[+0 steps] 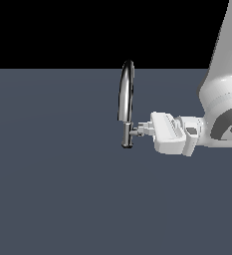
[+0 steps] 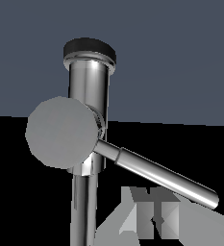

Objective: Turn on the faucet by rotating a designated handle.

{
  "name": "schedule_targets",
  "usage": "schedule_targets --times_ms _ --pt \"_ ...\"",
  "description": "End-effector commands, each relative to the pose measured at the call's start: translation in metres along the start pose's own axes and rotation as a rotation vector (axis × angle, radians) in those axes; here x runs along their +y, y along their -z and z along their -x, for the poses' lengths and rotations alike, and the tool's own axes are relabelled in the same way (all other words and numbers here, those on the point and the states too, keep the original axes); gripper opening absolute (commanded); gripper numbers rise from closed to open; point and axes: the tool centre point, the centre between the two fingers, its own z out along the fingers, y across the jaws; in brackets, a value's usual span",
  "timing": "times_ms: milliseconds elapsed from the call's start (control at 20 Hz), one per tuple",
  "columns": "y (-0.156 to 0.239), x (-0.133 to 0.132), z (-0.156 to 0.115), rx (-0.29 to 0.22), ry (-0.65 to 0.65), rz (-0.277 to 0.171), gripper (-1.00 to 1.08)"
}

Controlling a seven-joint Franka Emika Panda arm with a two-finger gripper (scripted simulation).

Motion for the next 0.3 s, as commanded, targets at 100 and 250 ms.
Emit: schedule_targets --times_ms 100,250 --pt "0.006 0.019 -0.040 0.007 -0.033 -0.011 -1.00" --pt "0.008 0.025 -0.051 0.008 -0.038 -0.013 -1.00"
